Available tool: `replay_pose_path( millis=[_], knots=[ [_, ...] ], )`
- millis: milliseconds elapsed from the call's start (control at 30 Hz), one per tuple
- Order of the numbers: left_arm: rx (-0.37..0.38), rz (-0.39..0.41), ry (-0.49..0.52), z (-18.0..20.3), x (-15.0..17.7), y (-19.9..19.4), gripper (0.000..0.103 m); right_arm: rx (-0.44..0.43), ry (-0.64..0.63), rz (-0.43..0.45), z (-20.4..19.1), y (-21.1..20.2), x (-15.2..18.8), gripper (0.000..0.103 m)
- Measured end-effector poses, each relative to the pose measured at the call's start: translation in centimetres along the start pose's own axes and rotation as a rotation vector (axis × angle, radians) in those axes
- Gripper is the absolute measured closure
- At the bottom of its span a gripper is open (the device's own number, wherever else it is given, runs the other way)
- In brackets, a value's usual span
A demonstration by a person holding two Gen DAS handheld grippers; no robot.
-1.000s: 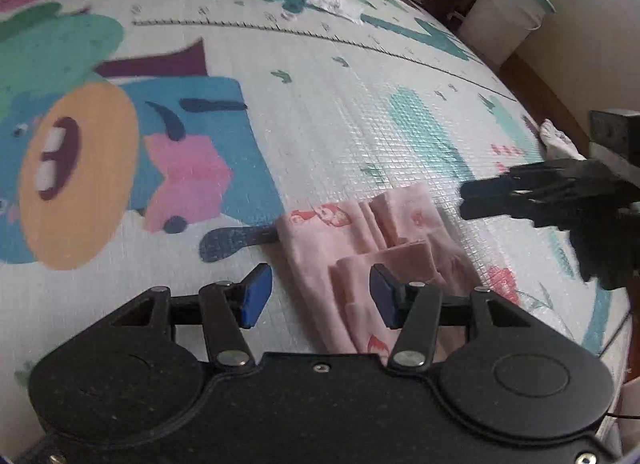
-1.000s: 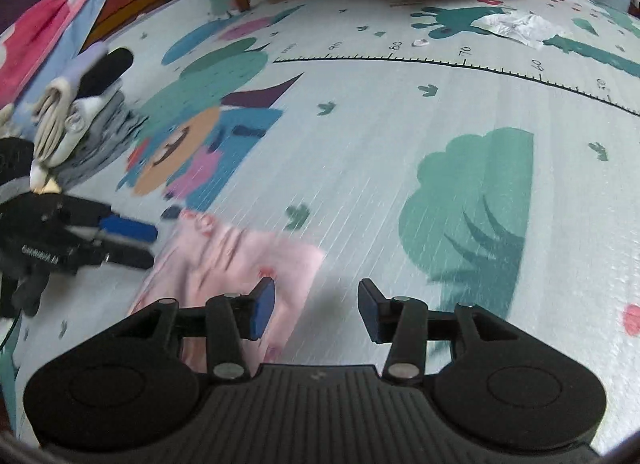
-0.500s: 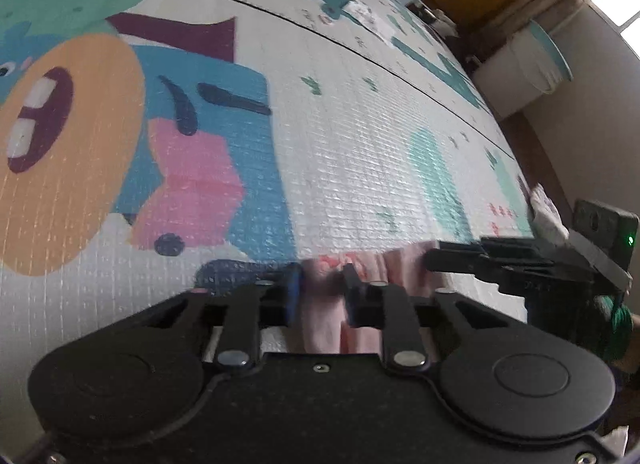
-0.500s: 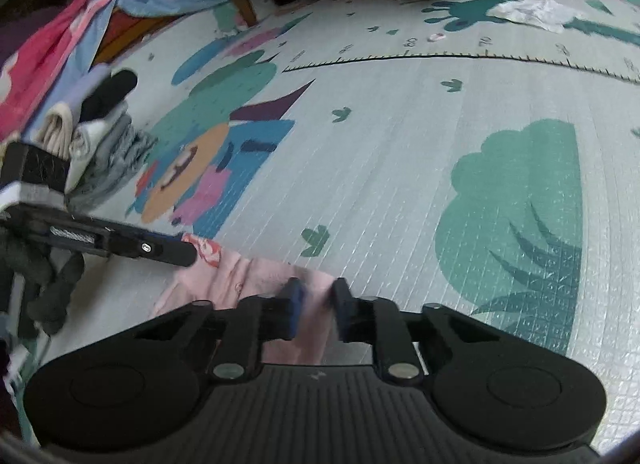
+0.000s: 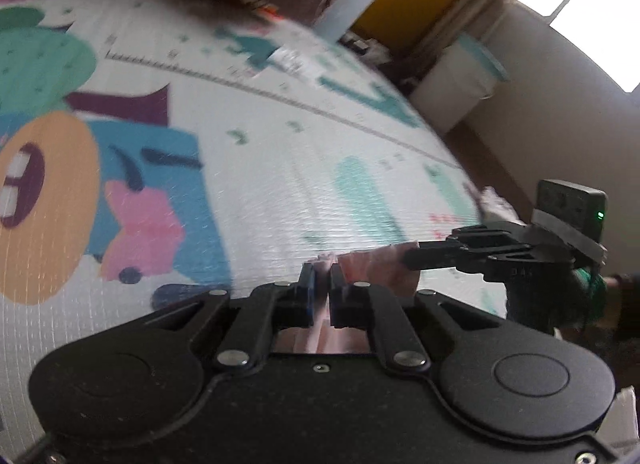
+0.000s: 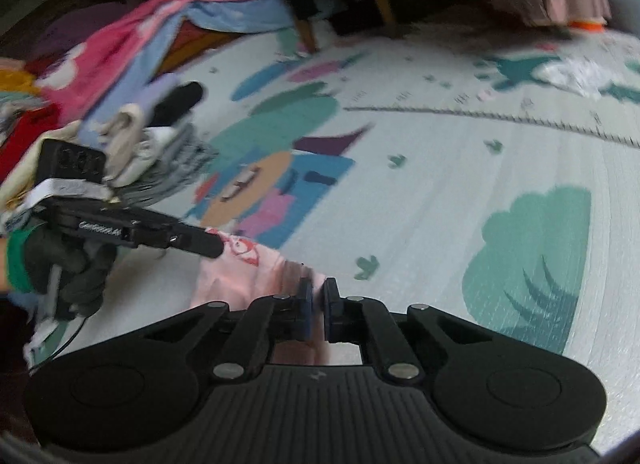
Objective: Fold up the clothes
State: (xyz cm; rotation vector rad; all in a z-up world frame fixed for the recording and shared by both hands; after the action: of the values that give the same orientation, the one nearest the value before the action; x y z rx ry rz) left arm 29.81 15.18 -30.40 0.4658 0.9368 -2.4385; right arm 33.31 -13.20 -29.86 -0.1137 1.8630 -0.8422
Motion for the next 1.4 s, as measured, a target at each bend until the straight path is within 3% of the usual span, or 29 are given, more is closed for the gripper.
replay_pose_path(
  millis=[100,300,533,633,733,833,900,967,1067,1133,1267,1400],
  knots=[
    [0.065,-0.003,0.049,0.4,0.7,-1.4,0.098,-0.036,-0.082,-0.008,-1.4,-1.8,-0.6,0.095],
    [0.163,-0.082,0.18,1.0,3.1,-4.3,0.098,-0.106,-0.275,-0.065,-5.7,-4.4,0.1,0.095],
    [0.047,-0.341,0.551,2.9,10.1,-3.6,0.098,-0.199,-0.702,-0.266,-13.7,-4.2,6.1,0.092],
    [0.001,-0.436,0.678,3.6,12.9,-3.5,0.086,-0.237,-0.81,-0.357,-15.6,-4.1,8.6,0.087],
    [0.052,-0.42,0.617,3.8,12.6,-4.7,0.084,-0.247,-0.801,-0.355,-15.7,-5.5,8.6,0.086],
    [0.084,-0.304,0.506,3.6,10.7,-5.5,0.084,-0.189,-0.687,-0.28,-14.4,-6.1,6.8,0.086],
    [0.046,-0.225,0.433,3.3,9.2,-5.2,0.084,-0.123,-0.576,-0.224,-13.2,-5.5,5.3,0.085],
    [-0.009,-0.233,0.392,2.6,8.6,-4.5,0.084,-0.07,-0.481,-0.177,-12.1,-4.6,3.9,0.081],
    [-0.018,-0.228,0.22,0.6,9.3,-4.7,0.081,-0.024,-0.401,-0.217,-11.4,-3.6,3.1,0.067],
    [-0.007,-0.199,0.082,-0.8,10.2,-5.0,0.078,-0.016,-0.221,-0.219,-10.1,-4.0,3.6,0.06],
    [-0.001,-0.158,-0.096,-2.1,11.7,-4.9,0.076,-0.029,0.122,-0.234,-8.3,-4.4,6.7,0.06],
    [0.01,-0.119,-0.226,-2.7,12.3,-4.4,0.076,-0.043,0.258,-0.226,-8.3,-3.7,8.3,0.06]
  ],
)
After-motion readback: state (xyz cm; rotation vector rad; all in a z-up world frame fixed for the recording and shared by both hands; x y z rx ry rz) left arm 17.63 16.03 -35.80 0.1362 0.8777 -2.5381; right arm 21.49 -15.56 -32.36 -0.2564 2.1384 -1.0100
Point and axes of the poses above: each gripper's, at about its wrist camera, not at the fingertips, and y roughly the way its jaws point, z to its right, x to its underside, the point moved 2 cm from there along y, roughly the way its jaws point, and after that the axes turned 15 degrees about -y, right-handed, at the moved point
